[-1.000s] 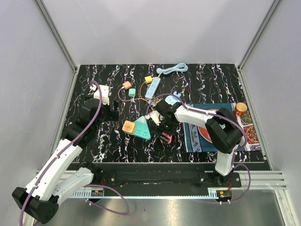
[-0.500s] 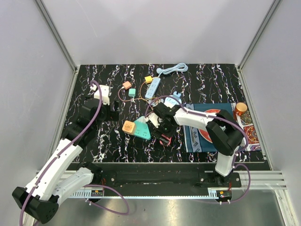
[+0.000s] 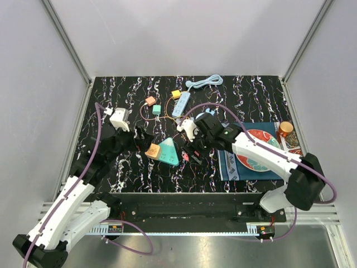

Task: Insert the plug
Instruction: Pick up the plug from the center of the board.

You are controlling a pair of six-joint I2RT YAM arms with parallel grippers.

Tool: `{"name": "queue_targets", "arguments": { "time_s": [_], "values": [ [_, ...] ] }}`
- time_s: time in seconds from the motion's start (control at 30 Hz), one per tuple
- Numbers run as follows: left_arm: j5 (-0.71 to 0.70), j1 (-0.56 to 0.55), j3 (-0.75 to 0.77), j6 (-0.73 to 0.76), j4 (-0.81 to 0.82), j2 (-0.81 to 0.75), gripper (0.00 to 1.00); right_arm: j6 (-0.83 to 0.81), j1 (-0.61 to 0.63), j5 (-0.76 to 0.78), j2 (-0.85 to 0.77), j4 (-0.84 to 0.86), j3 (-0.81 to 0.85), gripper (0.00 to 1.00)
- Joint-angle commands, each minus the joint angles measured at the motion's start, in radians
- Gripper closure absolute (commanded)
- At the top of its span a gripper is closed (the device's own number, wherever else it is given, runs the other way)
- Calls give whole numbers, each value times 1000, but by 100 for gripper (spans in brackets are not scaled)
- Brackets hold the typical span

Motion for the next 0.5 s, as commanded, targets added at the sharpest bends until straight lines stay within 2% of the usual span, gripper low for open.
{"name": "queue_targets", "arguments": {
  "time_s": [0.0,0.1,0.23,0.47],
  "values": [
    [263,0,-64,-190,194,6,1,51,11,-53,-98,109,-27,36],
    [327,-35,-92,-277,304,42,1,73,10,-74,-152,174,-50,36],
    [266,-151,-78,-325,359,110,1,94,11,-91,-199,226,-72,36],
    [183,-256,-49,-386,405,231,3,105,11,-111,-229,280,-100,36]
  ]
}}
